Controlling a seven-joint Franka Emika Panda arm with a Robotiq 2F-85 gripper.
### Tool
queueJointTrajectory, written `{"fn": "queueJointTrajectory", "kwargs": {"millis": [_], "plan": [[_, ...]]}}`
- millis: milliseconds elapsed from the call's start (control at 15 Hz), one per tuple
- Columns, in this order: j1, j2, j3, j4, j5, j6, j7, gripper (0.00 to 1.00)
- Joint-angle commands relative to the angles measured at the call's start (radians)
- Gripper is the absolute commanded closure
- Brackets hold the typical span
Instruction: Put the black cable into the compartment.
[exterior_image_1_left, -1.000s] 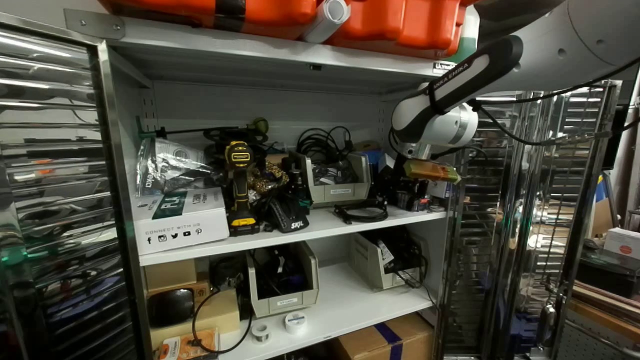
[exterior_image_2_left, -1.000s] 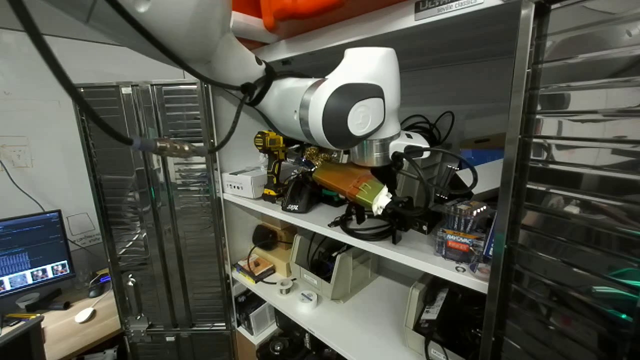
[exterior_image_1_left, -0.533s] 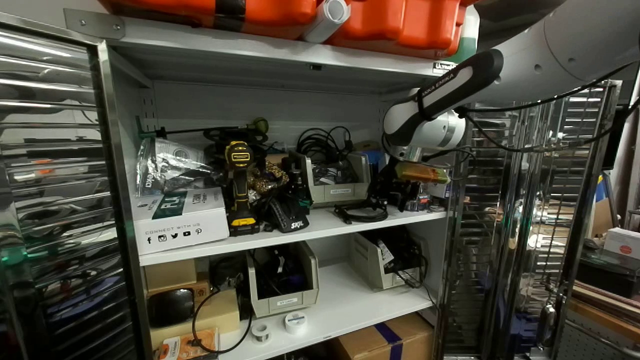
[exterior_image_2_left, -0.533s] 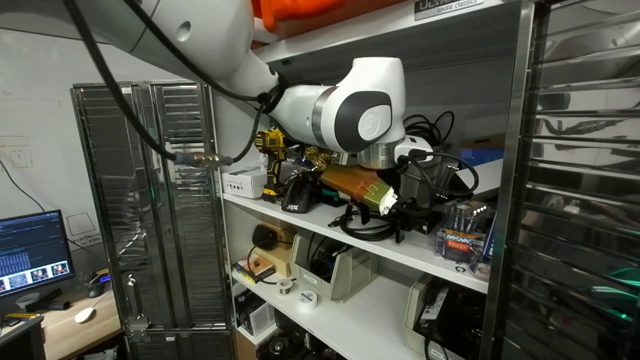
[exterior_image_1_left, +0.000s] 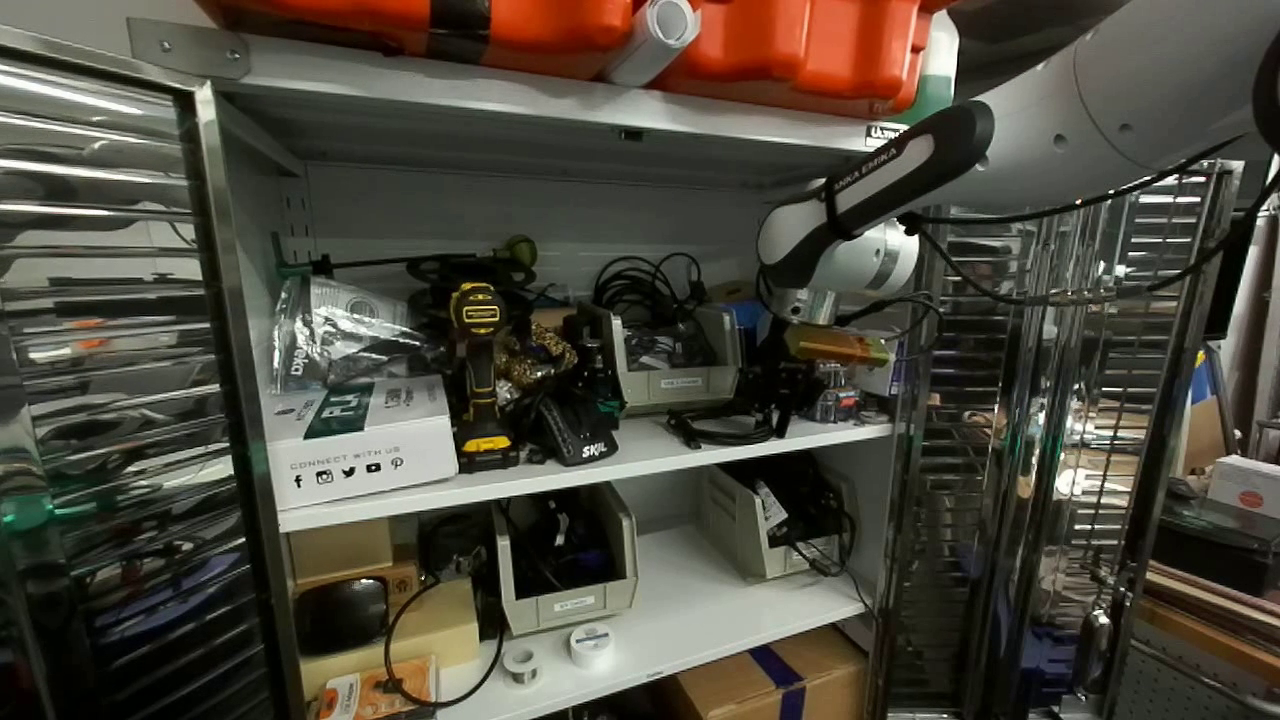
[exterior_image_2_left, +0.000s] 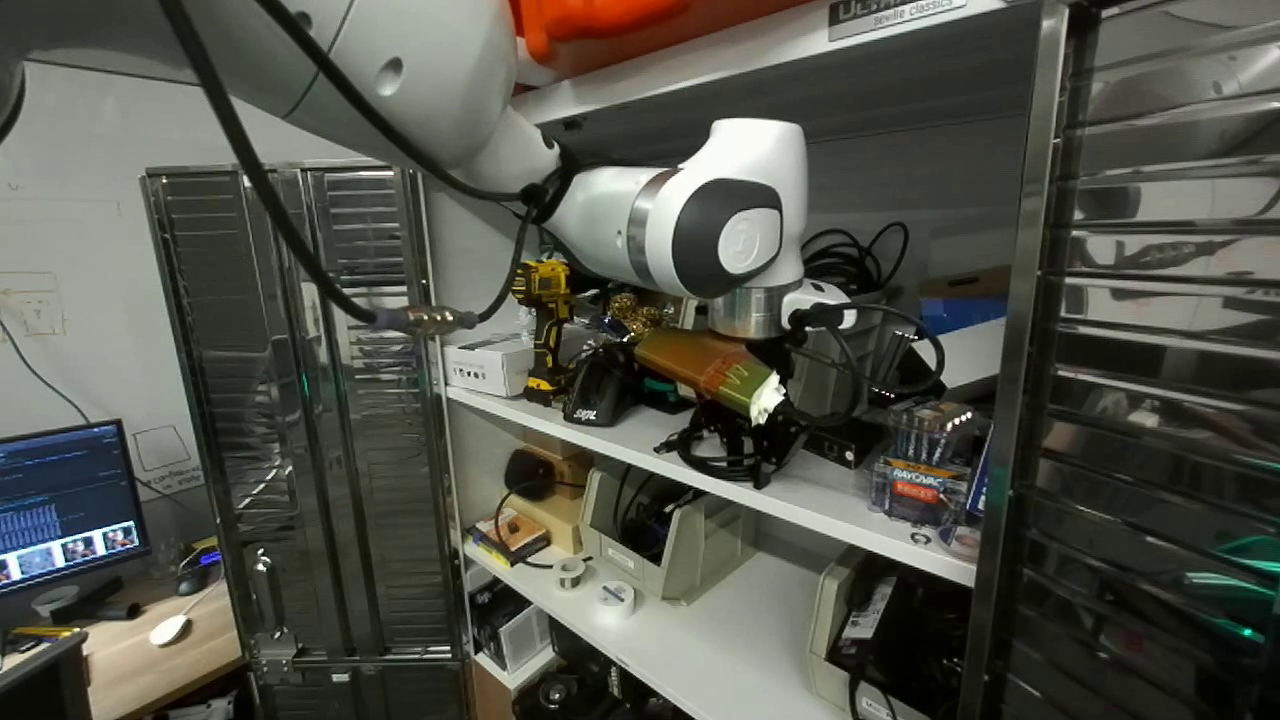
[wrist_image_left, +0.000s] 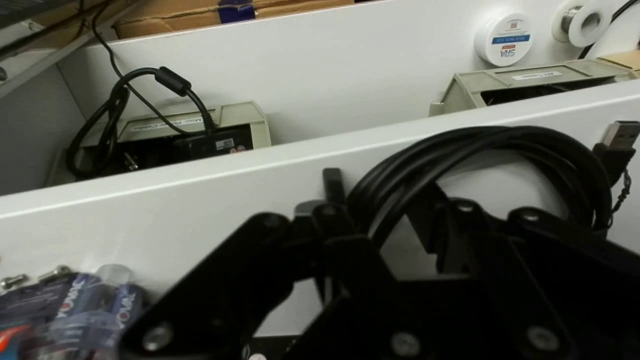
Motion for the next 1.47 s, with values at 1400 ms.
{"fn": "queueJointTrajectory", "kwargs": {"millis": [1400], "plan": [[0.12, -0.471, -0.018, -0.629, -0.776, 0.58, 0.702, 0.9]]}}
